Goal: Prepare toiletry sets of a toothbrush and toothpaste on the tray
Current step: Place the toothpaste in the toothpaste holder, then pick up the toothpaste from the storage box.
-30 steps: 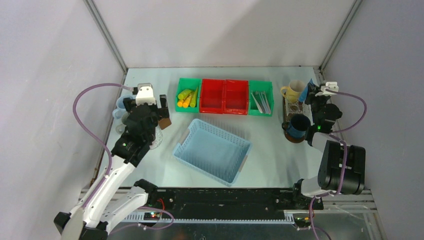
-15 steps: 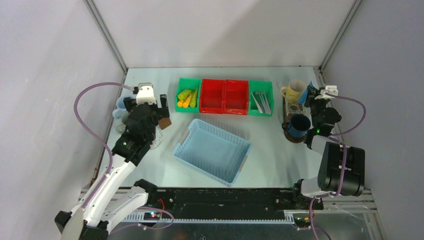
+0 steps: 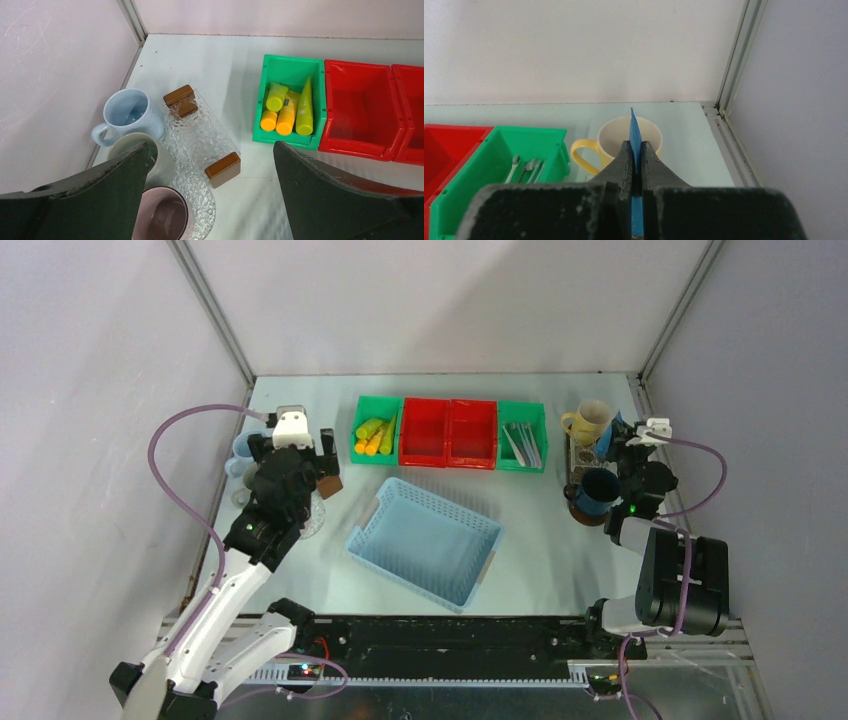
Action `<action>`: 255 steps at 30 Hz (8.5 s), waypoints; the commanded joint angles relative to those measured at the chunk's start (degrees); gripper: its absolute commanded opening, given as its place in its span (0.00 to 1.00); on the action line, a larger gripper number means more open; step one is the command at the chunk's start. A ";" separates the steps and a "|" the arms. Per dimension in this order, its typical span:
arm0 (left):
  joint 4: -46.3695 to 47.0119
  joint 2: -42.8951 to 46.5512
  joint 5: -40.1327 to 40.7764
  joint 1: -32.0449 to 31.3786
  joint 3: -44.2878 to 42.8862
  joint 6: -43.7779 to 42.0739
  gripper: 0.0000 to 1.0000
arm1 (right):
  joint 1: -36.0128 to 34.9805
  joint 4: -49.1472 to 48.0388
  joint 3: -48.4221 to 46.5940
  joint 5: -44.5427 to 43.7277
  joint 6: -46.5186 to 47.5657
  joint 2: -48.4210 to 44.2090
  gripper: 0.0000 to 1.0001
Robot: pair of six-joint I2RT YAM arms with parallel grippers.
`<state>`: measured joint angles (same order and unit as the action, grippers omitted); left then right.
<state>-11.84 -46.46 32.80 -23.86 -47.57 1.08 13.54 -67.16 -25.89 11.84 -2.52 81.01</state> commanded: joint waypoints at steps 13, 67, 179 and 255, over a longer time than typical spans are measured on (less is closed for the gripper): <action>1.92 1.16 -0.33 0.54 0.54 0.45 1.00 | -0.23 -9.00 1.05 -2.17 1.00 -0.23 0.00; 2.47 2.44 -1.41 0.84 1.01 0.71 1.00 | 1.31 -14.62 -1.99 3.55 1.82 5.22 0.52; -24.61 -58.34 -28.40 9.88 -51.02 15.64 0.07 | -20.17 82.90 -10.12 -22.02 9.73 -70.67 0.93; 44.31 -9.95 -14.91 -45.94 7.46 -16.35 0.01 | -41.39 43.35 -16.22 6.04 -43.00 -37.30 0.50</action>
<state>26.79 -56.45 17.85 -69.01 -40.03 -14.11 -27.64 -19.77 -39.92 18.63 -44.60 44.14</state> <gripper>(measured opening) 0.362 0.530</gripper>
